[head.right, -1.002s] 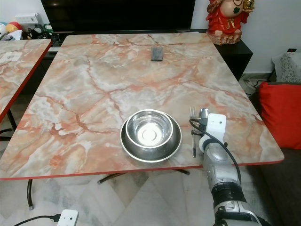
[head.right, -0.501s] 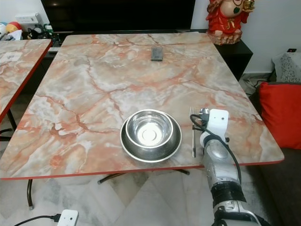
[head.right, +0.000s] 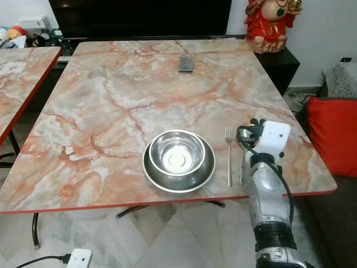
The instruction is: Setting the table
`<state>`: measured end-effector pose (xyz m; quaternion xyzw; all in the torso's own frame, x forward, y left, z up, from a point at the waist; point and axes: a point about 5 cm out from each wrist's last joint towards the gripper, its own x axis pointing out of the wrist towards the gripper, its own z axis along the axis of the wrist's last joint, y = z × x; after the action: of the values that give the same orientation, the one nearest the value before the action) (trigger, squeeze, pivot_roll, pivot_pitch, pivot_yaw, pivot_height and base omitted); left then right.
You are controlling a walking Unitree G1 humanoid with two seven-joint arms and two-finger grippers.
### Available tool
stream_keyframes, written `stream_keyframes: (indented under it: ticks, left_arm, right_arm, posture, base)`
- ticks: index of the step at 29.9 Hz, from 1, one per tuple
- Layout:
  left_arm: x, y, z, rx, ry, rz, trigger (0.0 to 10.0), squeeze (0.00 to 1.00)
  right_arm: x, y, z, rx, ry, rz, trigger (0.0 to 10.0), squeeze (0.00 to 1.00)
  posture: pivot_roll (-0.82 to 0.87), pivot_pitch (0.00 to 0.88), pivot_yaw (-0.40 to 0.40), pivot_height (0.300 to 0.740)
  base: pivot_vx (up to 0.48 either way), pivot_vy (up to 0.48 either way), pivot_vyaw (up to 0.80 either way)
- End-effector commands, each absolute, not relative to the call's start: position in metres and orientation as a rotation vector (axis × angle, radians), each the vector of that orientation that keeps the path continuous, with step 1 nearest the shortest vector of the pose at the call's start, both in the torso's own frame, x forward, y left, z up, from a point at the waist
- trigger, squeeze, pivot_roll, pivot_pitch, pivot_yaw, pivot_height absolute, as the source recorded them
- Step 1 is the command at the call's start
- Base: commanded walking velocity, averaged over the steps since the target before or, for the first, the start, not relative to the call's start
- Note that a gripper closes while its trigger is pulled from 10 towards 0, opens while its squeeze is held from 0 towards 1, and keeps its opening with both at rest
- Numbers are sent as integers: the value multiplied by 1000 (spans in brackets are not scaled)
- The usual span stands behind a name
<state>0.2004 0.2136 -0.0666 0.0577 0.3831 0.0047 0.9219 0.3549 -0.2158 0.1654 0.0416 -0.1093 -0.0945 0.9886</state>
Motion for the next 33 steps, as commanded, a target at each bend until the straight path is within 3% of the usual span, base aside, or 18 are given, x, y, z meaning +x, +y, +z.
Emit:
stream_keyframes:
  ticks: [1,9,14,17,18,19,22,26,30,33]
  left_arm:
    - [201,210,-68,106,800,21,10000,0]
    - [210,205,-64,103,786,15,10000,0]
    - [213,200,-64,95,784,12,10000,0]
    - [213,197,-64,89,784,11,10000,0]
    - [213,197,-64,89,784,11,10000,0]
    - [212,196,-65,85,788,13,10000,0]
    - [210,195,-66,78,792,19,10000,0]
    - [207,195,-68,70,799,28,10000,0]
    - [204,193,-70,67,805,29,10000,0]
    - [203,194,-70,61,807,39,10000,0]
  right_arm:
    - [354,-215,179,85,-302,-197,10000,0]
    - [340,-221,195,-18,-429,-273,10000,0]
    - [317,-263,203,-208,-452,-580,10000,0]
    - [288,-308,197,-275,-378,-888,10000,0]
    - [288,-308,197,-275,-378,-888,10000,0]
    - [264,-331,187,-340,-296,-1051,10000,0]
    - [241,-345,169,-331,-187,-1164,10000,0]
    - [220,-323,112,-234,51,-1081,10000,0]
    - [231,-282,54,-119,278,-806,10000,0]
    - [233,-265,12,19,488,-704,10000,0]
  posture:
    - [-10,57,14,740]
    - [-44,15,18,740]
    - [-66,0,11,740]
    - [-83,0,2,740]
    - [-83,0,2,740]
    - [-93,0,-7,740]
    - [-102,0,-13,740]
    - [-114,0,-22,740]
    - [-112,0,-30,740]
    - [-91,0,-44,740]
  base:
    - [0,0,0]
    - [0,0,0]
    - [0,0,0]
    - [0,0,0]
    - [0,0,0]
    - [0,0,0]
    - [0,0,0]
    - [0,0,0]
    - [0,0,0]
    - [0,0,0]
